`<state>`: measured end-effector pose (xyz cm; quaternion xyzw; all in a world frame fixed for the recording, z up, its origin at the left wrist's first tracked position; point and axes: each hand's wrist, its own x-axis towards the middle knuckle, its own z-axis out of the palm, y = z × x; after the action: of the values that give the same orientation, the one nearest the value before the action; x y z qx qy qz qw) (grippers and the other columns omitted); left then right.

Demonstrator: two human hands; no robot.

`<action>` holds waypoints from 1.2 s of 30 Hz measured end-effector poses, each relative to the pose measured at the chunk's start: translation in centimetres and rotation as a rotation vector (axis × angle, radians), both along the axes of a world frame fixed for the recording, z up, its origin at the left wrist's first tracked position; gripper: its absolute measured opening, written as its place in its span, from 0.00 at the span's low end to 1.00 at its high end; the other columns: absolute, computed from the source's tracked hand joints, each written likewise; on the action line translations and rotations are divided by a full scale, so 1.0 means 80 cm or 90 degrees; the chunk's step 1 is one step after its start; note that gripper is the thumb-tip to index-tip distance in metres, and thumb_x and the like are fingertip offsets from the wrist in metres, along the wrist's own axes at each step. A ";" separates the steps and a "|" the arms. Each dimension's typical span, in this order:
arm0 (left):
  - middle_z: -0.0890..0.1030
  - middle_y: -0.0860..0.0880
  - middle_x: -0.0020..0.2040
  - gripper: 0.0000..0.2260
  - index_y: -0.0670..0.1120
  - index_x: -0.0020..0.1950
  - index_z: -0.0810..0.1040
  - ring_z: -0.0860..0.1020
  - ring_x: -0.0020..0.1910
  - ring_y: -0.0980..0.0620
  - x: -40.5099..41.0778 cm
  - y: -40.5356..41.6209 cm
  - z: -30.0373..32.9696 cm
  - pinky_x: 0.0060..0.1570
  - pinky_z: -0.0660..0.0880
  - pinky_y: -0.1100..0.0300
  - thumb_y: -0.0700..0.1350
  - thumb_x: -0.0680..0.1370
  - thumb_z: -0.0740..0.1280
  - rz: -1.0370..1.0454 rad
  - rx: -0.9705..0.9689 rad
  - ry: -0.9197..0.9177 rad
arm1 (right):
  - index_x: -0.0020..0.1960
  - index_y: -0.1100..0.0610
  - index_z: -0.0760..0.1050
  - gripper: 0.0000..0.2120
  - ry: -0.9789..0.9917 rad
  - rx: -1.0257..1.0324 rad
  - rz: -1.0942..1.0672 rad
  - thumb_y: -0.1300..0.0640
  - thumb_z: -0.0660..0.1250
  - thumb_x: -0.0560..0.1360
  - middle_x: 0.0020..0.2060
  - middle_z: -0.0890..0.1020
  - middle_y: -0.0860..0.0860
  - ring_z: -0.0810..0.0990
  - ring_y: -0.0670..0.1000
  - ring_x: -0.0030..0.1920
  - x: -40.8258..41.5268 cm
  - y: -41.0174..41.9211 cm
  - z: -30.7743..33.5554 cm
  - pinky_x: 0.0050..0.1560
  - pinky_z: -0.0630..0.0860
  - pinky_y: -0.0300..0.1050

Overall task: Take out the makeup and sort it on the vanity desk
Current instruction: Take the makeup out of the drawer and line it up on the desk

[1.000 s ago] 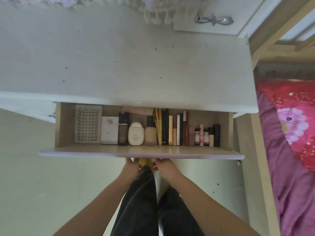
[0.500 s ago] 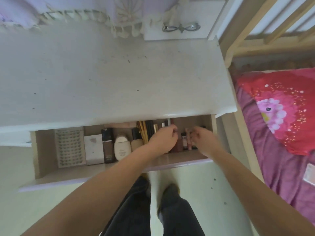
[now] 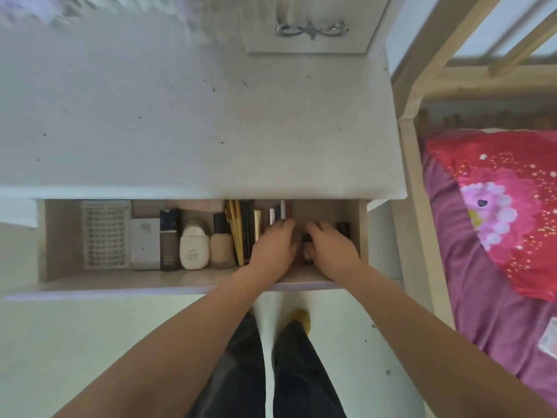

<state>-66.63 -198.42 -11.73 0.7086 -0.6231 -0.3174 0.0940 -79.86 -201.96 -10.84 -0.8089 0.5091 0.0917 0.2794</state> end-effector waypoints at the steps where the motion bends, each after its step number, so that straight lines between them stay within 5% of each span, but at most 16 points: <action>1: 0.78 0.43 0.52 0.10 0.44 0.58 0.70 0.77 0.48 0.42 -0.001 0.000 0.002 0.40 0.74 0.53 0.44 0.78 0.61 0.018 0.013 0.034 | 0.57 0.57 0.68 0.09 -0.022 0.013 0.002 0.57 0.60 0.78 0.55 0.75 0.56 0.76 0.58 0.52 -0.001 -0.001 0.002 0.40 0.70 0.47; 5: 0.79 0.47 0.49 0.09 0.46 0.58 0.71 0.78 0.45 0.48 0.003 0.007 0.021 0.42 0.74 0.55 0.46 0.78 0.63 0.070 0.030 0.143 | 0.52 0.56 0.68 0.06 -0.091 0.028 0.015 0.56 0.62 0.77 0.47 0.77 0.53 0.77 0.55 0.47 -0.007 -0.002 0.023 0.43 0.74 0.50; 12: 0.77 0.60 0.45 0.05 0.56 0.52 0.71 0.77 0.43 0.64 0.075 -0.031 0.123 0.40 0.72 0.71 0.48 0.77 0.64 0.097 -0.067 0.225 | 0.46 0.49 0.73 0.03 -0.287 0.043 -0.015 0.51 0.66 0.76 0.38 0.78 0.42 0.76 0.41 0.38 0.000 -0.075 0.120 0.39 0.70 0.30; 16: 0.79 0.56 0.44 0.03 0.53 0.50 0.74 0.79 0.37 0.60 0.106 -0.116 0.162 0.36 0.72 0.68 0.47 0.77 0.65 0.169 -0.098 0.296 | 0.44 0.53 0.74 0.03 -0.381 0.024 -0.115 0.54 0.67 0.75 0.34 0.80 0.43 0.77 0.37 0.32 0.032 -0.149 0.151 0.36 0.70 0.25; 21: 0.79 0.50 0.38 0.05 0.44 0.51 0.76 0.76 0.32 0.54 0.118 -0.212 0.156 0.29 0.69 0.66 0.43 0.77 0.67 0.190 -0.056 0.355 | 0.44 0.57 0.74 0.06 -0.329 0.028 -0.171 0.55 0.66 0.76 0.40 0.82 0.55 0.79 0.51 0.40 0.071 -0.234 0.138 0.41 0.74 0.44; 24: 0.79 0.49 0.37 0.06 0.43 0.50 0.77 0.75 0.32 0.54 0.118 -0.243 0.145 0.27 0.69 0.66 0.43 0.77 0.67 0.191 -0.033 0.344 | 0.43 0.56 0.74 0.06 -0.295 -0.017 -0.157 0.54 0.65 0.76 0.40 0.79 0.52 0.75 0.50 0.41 0.087 -0.258 0.126 0.37 0.67 0.32; 31: 0.80 0.46 0.49 0.04 0.47 0.49 0.78 0.77 0.41 0.47 0.109 -0.255 0.117 0.43 0.72 0.58 0.45 0.76 0.67 0.184 -0.077 0.218 | 0.47 0.58 0.77 0.05 -0.268 -0.100 -0.162 0.57 0.64 0.77 0.45 0.74 0.50 0.71 0.46 0.40 0.097 -0.266 0.106 0.40 0.63 0.20; 36: 0.77 0.47 0.51 0.08 0.48 0.53 0.76 0.77 0.44 0.48 0.105 -0.245 0.111 0.48 0.74 0.55 0.48 0.76 0.67 0.214 -0.122 0.231 | 0.52 0.59 0.77 0.07 -0.294 -0.096 -0.169 0.57 0.63 0.78 0.48 0.76 0.53 0.73 0.47 0.41 0.091 -0.259 0.106 0.41 0.63 0.29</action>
<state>-58.19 -218.05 -2.83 0.7212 -0.4970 -0.3588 0.3227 -72.58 -222.66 -2.34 -0.7530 0.5391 -0.1709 0.3364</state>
